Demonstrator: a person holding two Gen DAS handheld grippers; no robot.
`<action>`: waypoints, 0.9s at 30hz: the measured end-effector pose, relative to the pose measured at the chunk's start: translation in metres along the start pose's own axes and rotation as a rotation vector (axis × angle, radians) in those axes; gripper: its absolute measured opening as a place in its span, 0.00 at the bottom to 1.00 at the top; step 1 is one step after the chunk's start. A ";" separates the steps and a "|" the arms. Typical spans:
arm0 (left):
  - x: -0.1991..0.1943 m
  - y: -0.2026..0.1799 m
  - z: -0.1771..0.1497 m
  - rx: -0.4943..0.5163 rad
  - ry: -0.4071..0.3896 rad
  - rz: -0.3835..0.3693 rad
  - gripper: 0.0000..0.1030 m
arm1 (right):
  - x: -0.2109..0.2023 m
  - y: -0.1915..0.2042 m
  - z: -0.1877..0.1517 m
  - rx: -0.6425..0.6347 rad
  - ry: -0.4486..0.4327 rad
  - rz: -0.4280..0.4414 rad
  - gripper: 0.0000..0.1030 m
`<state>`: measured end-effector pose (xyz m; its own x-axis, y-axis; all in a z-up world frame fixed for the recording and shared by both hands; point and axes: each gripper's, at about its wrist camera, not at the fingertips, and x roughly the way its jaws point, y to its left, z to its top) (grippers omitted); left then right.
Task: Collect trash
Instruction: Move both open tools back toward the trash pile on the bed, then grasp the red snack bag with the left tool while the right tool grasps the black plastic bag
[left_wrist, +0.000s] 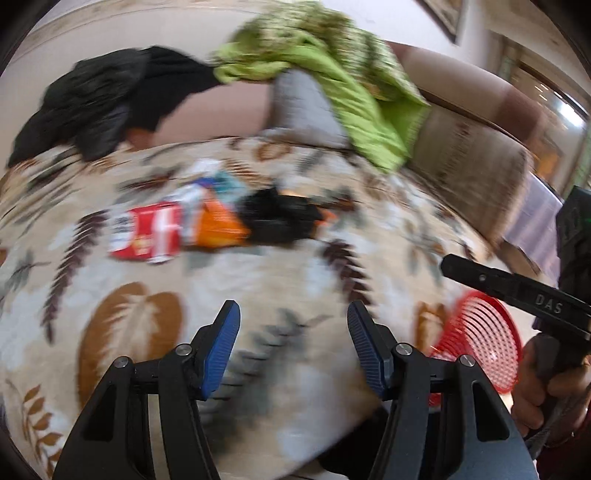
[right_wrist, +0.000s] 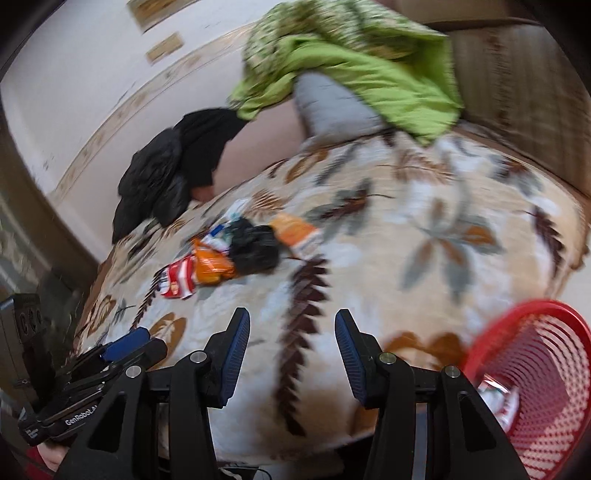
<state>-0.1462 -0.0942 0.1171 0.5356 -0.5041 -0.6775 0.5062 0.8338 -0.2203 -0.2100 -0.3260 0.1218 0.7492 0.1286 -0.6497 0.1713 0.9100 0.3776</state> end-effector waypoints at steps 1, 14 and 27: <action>0.001 0.014 0.001 -0.030 -0.005 0.019 0.58 | 0.011 0.008 0.005 -0.014 0.006 0.001 0.54; 0.017 0.143 0.030 -0.297 -0.066 0.205 0.72 | 0.160 0.043 0.068 -0.107 0.047 -0.176 0.70; 0.094 0.186 0.067 -0.338 -0.021 0.183 0.73 | 0.124 0.048 0.051 -0.018 -0.002 -0.014 0.13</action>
<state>0.0439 -0.0019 0.0597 0.6121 -0.3421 -0.7130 0.1520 0.9357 -0.3185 -0.0769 -0.2868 0.0929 0.7482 0.1146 -0.6535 0.1706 0.9186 0.3564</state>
